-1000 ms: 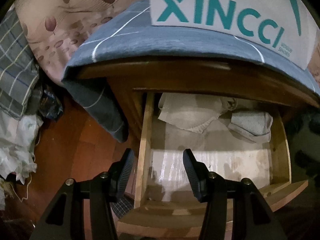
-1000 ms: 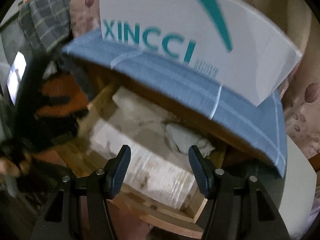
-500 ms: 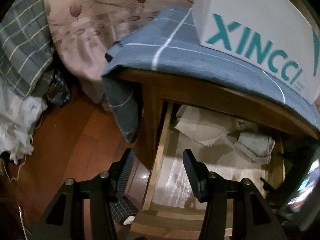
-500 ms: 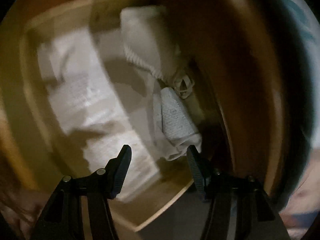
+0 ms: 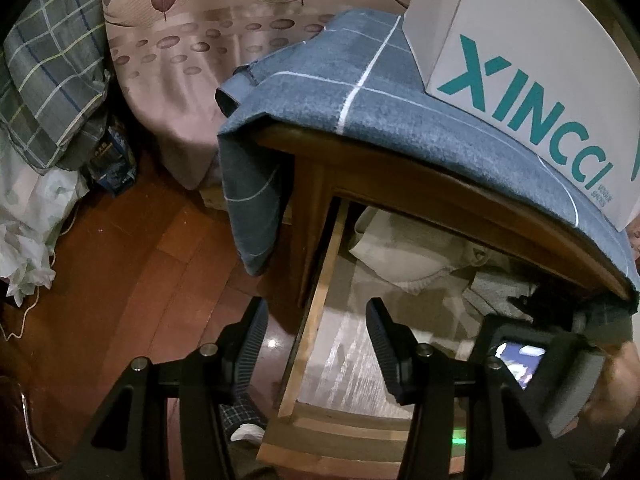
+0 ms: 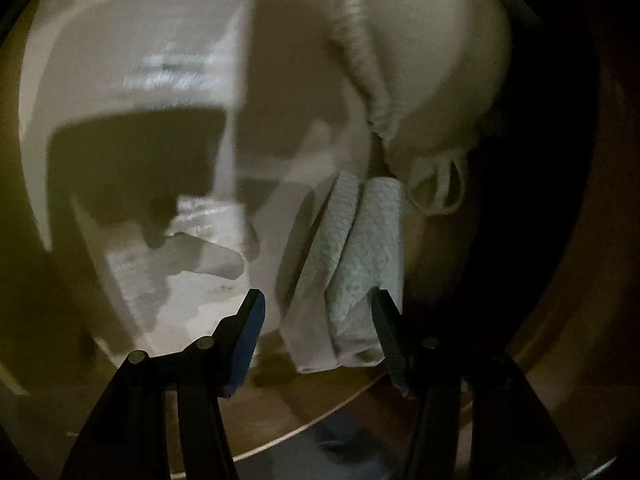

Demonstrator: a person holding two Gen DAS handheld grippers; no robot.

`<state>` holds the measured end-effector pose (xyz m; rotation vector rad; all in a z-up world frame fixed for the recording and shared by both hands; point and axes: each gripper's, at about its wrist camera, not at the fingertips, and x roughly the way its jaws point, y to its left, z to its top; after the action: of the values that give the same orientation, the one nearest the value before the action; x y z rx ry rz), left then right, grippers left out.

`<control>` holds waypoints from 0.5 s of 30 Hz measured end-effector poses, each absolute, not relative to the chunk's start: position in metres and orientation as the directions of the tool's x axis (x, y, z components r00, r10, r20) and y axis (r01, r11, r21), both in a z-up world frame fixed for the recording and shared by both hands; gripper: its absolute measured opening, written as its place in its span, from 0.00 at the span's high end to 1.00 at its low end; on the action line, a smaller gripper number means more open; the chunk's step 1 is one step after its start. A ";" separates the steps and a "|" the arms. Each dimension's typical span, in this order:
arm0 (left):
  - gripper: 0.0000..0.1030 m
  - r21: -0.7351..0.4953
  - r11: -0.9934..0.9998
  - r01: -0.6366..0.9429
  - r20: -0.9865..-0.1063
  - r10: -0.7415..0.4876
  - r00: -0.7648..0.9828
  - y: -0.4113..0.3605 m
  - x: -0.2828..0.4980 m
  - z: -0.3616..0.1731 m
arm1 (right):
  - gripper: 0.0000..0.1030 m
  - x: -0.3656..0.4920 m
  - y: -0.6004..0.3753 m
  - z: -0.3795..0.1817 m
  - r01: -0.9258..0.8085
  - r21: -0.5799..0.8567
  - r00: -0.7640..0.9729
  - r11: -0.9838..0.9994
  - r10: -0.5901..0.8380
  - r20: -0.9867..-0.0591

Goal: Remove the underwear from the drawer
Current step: 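Grasp the white hexagon-patterned socks with the right gripper and lift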

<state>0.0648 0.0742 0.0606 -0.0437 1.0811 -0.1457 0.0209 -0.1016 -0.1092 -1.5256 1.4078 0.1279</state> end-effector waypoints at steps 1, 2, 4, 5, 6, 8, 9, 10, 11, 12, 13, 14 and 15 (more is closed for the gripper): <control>0.49 -0.111 0.989 0.097 -0.876 -0.144 0.460 0.074 0.065 0.061 | 0.41 0.020 -0.101 -0.112 -0.799 -0.578 0.324 0.166 -0.690 -0.647; 0.49 -0.116 0.988 0.100 -0.877 -0.149 0.457 0.074 0.065 0.060 | 0.36 0.020 -0.101 -0.115 -0.805 -0.577 0.335 0.137 -0.697 -0.634; 0.49 -0.125 0.987 0.105 -0.879 -0.159 0.449 0.074 0.065 0.060 | 0.33 0.022 -0.103 -0.119 -0.821 -0.557 0.326 0.121 -0.703 -0.633; 0.49 -0.126 0.986 0.107 -0.880 -0.161 0.446 0.073 0.065 0.059 | 0.32 0.023 -0.103 -0.121 -0.827 -0.549 0.317 0.123 -0.705 -0.635; 0.49 -0.123 0.986 0.108 -0.882 -0.159 0.444 0.073 0.065 0.058 | 0.32 0.025 -0.105 -0.122 -0.833 -0.540 0.308 0.120 -0.711 -0.632; 0.49 -0.118 0.987 0.108 -0.885 -0.154 0.440 0.072 0.064 0.057 | 0.30 0.028 -0.109 -0.125 -0.846 -0.517 0.278 0.130 -0.719 -0.636; 0.49 -0.118 0.987 0.107 -0.885 -0.154 0.440 0.072 0.065 0.057 | 0.30 0.030 -0.113 -0.128 -0.855 -0.502 0.261 0.129 -0.730 -0.632; 0.49 -0.122 0.987 0.107 -0.885 -0.157 0.439 0.071 0.065 0.057 | 0.30 0.031 -0.116 -0.131 -0.861 -0.496 0.265 0.109 -0.737 -0.622; 0.49 -0.126 0.986 0.110 -0.885 -0.162 0.437 0.070 0.065 0.057 | 0.30 0.031 -0.118 -0.134 -0.866 -0.493 0.274 0.084 -0.745 -0.608; 0.49 -0.127 0.985 0.113 -0.885 -0.164 0.436 0.069 0.064 0.057 | 0.29 0.032 -0.120 -0.138 -0.870 -0.488 0.279 0.065 -0.752 -0.597; 0.49 -0.124 0.985 0.116 -0.886 -0.163 0.434 0.068 0.064 0.057 | 0.26 0.032 -0.122 -0.141 -0.878 -0.477 0.282 0.042 -0.759 -0.587; 0.49 -0.120 0.985 0.121 -0.888 -0.161 0.430 0.067 0.064 0.056 | 0.20 0.032 -0.124 -0.145 -0.885 -0.465 0.284 0.025 -0.762 -0.581; 0.49 -0.116 0.985 0.126 -0.890 -0.160 0.426 0.066 0.064 0.056 | 0.18 0.032 -0.126 -0.147 -0.888 -0.459 0.290 0.009 -0.765 -0.575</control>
<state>0.0640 0.0665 0.0556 -0.0338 1.1161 -0.1782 0.0317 -0.1260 -0.1472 -1.7748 1.4986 0.1982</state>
